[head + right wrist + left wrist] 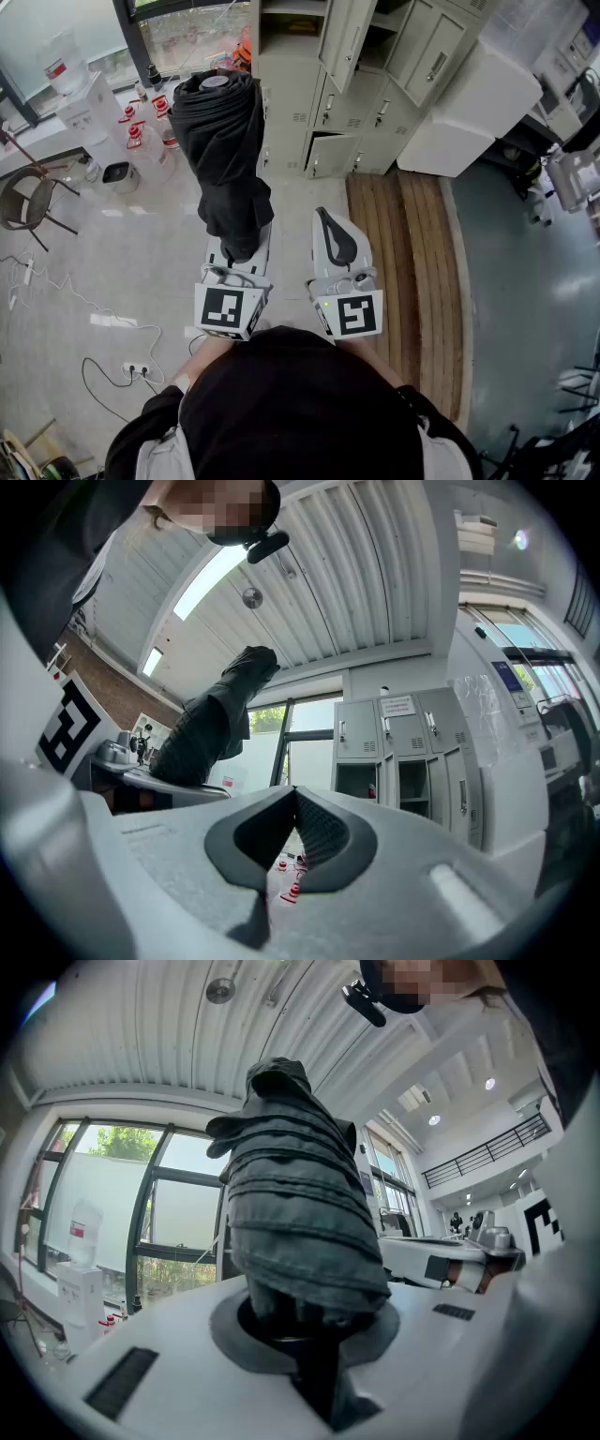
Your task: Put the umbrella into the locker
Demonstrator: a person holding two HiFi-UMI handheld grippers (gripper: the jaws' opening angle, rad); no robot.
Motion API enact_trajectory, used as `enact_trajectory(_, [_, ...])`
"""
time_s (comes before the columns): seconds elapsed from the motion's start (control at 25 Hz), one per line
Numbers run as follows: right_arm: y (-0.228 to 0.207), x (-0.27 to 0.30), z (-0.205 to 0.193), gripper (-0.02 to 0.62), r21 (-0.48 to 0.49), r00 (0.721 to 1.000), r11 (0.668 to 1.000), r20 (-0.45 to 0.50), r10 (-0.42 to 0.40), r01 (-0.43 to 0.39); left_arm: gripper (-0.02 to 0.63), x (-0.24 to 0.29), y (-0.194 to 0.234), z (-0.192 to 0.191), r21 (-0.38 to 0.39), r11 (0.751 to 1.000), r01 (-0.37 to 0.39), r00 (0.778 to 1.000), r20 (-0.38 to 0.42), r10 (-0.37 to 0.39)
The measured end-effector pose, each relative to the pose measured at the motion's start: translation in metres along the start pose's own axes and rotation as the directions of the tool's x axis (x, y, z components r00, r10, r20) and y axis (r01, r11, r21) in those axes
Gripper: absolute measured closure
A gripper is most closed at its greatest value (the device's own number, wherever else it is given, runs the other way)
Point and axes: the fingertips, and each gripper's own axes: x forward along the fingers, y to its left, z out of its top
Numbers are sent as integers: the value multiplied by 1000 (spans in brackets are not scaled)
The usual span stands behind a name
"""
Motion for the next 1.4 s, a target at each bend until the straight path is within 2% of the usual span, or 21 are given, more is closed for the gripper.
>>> enact_trajectory(0.2, [-10, -2, -6, 592, -25, 1000, 1000, -8, 10, -10, 549, 9, -14, 4, 14, 999, 37, 998, 44, -37])
enact_trajectory(0.36, [-23, -1, -8, 592, -20, 1000, 1000, -5, 11, -11, 549, 18, -18, 2, 12, 1000, 10, 999, 32, -10])
enact_trajectory(0.48, [-31, 2, -12, 592, 0, 1000, 1000, 7, 11, -11, 549, 24, -21, -1, 16, 1000, 16, 999, 36, -17])
enact_trajectory(0.8, [-45, 20, -27, 592, 29, 1000, 1000, 7, 7, -8, 549, 47, -5, -7, 13, 1000, -5, 999, 41, 4])
enact_trajectory(1.08, [-65, 71, -51, 592, 29, 1000, 1000, -2, 1, -1, 549, 96, 26, -18, 5, 1000, 7, 999, 42, -8])
enact_trajectory(1.4, [-104, 165, -73, 592, 10, 999, 999, -14, -35, 35, 549, 182, 79, -18, 5, 998, 55, 998, 30, -55])
